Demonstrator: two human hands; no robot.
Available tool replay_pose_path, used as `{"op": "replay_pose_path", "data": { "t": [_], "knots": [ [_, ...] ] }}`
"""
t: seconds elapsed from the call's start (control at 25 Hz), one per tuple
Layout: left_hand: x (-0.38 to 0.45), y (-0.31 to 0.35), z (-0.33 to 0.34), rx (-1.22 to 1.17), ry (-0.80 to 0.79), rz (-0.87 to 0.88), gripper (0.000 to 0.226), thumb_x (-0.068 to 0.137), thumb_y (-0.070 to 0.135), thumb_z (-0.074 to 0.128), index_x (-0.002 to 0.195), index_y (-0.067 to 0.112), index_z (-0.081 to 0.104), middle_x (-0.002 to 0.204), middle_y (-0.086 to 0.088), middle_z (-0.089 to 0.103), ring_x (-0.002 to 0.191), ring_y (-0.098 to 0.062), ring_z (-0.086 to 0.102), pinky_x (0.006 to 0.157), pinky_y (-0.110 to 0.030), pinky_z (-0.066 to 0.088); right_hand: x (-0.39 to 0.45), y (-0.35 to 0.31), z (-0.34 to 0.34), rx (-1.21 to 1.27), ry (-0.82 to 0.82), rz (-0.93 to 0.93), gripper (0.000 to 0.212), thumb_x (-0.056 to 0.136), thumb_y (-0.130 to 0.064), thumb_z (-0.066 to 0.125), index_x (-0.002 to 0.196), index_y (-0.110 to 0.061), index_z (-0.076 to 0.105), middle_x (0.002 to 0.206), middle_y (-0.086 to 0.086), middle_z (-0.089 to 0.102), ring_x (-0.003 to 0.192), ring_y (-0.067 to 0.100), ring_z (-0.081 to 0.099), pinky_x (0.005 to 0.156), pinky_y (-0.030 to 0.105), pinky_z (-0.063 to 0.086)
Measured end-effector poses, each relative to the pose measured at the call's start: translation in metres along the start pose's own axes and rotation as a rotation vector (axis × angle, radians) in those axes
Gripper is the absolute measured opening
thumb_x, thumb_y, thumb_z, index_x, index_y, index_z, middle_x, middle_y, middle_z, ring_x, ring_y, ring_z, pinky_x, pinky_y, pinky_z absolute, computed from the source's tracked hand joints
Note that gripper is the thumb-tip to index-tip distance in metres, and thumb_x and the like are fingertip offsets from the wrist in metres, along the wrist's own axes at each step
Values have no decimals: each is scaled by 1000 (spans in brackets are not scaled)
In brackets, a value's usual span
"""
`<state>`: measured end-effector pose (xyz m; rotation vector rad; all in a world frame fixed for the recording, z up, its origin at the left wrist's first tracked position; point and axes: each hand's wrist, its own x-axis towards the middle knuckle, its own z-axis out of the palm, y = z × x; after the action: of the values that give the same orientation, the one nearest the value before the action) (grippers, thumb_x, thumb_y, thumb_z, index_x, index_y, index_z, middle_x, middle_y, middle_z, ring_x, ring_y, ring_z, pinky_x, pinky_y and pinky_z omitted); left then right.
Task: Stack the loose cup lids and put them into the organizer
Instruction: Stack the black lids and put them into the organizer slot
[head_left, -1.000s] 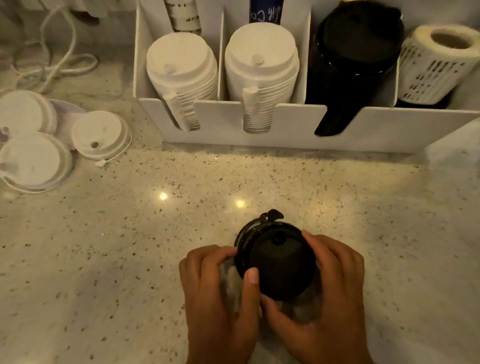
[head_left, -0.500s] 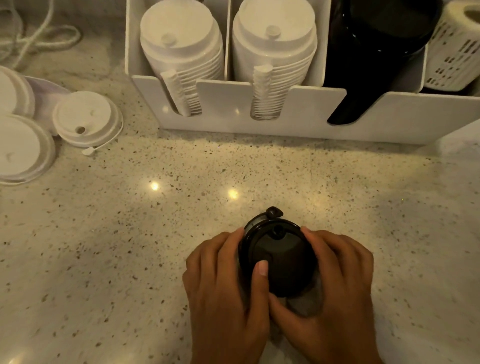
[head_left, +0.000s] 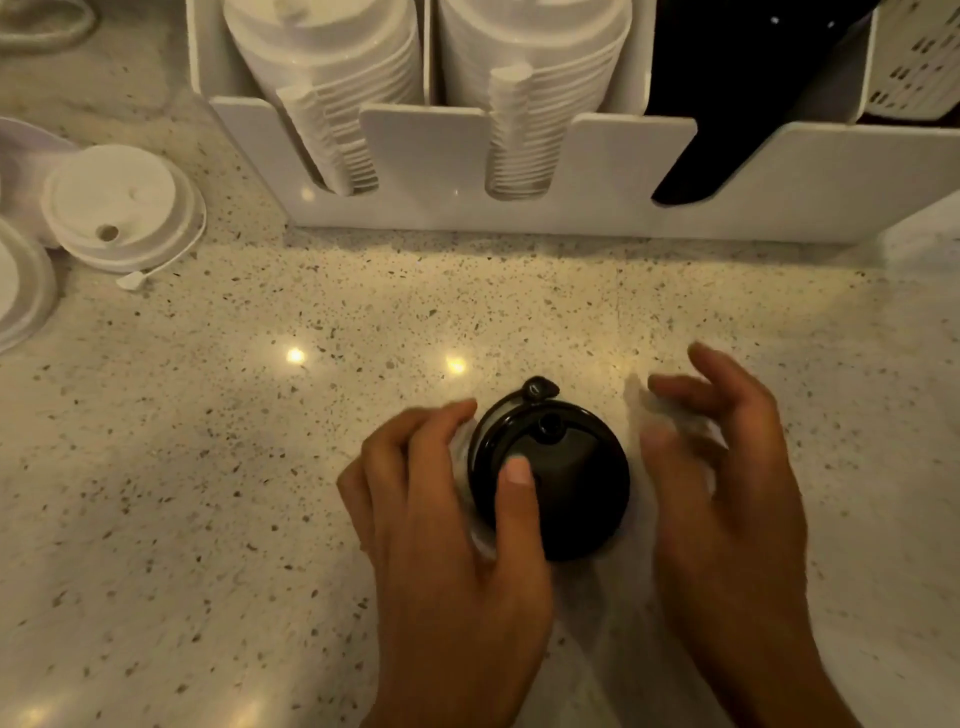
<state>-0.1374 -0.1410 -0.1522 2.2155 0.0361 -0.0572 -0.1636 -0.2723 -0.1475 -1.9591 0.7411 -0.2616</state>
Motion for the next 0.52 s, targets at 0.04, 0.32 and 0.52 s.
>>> {"op": "replay_pose_path", "data": {
  "t": [0.04,0.32,0.52],
  "knots": [
    [8,5,3,-13,13,9,40,88,47,43,127,37,50,131,18,41,124,-2,31,100,-18,34,13,-7,6,-31,25,11,51,88,-53,50,137,-44,44,128,-28,50,121,-8,47,95,19,40],
    [60,18,32,239,-6,29,45,96,26,36,139,17,48,157,-7,31,144,-23,21,118,-47,24,58,-25,51,-410,-5,-7,49,100,-34,49,145,-16,43,158,12,30,150,31,14,119,53,21],
    [58,5,37,223,-52,55,48,98,21,30,143,20,44,167,-4,16,155,-27,1,124,-44,3,59,-24,55,-417,5,-16,52,99,-19,50,149,-17,37,161,11,24,151,30,13,122,52,13]
  ]
}}
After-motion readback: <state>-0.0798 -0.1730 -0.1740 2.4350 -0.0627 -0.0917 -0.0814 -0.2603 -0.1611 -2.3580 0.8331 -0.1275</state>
